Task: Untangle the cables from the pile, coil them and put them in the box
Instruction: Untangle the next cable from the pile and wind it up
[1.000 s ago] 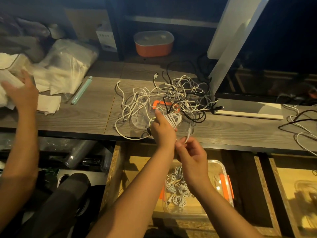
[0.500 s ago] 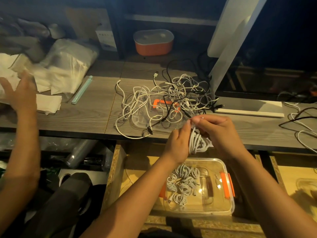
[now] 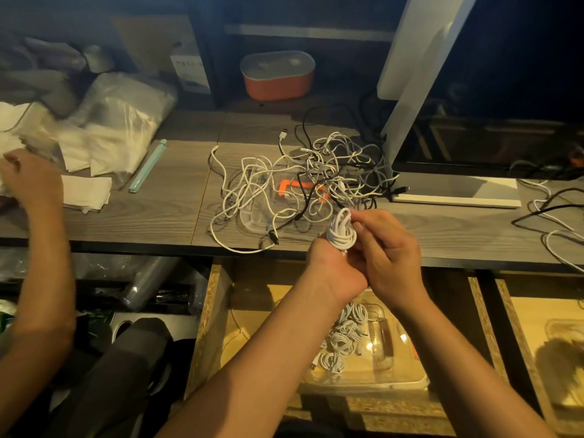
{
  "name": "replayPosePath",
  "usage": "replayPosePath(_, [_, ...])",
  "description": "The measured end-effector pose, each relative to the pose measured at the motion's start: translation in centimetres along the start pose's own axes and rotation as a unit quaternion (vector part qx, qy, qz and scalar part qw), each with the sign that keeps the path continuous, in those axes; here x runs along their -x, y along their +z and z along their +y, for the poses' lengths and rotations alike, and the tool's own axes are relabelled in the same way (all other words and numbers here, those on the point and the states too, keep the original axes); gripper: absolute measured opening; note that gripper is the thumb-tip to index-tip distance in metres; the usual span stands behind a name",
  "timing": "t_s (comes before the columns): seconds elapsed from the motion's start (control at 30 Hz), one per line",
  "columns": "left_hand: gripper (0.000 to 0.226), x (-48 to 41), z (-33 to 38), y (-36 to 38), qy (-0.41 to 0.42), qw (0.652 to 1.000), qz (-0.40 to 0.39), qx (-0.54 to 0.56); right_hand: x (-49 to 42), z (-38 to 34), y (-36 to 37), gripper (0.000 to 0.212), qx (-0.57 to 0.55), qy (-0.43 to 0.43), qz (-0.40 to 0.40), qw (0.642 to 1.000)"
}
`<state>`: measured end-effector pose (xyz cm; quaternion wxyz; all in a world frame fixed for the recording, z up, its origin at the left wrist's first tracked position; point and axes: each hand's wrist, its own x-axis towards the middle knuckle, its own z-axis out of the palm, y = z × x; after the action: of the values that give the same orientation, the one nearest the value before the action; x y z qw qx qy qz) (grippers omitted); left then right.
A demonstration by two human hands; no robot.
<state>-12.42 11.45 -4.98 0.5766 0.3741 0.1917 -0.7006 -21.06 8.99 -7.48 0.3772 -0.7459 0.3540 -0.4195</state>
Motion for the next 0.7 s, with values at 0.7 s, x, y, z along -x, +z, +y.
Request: replayPosePath(0.7, [0.041, -0.3, -0.8, -0.8, 0.337, 0.904, 0.085, -0.251, -1.1, -3.8, -1.3, 0.022, -0.31, 0.252, 0.096, 0.912])
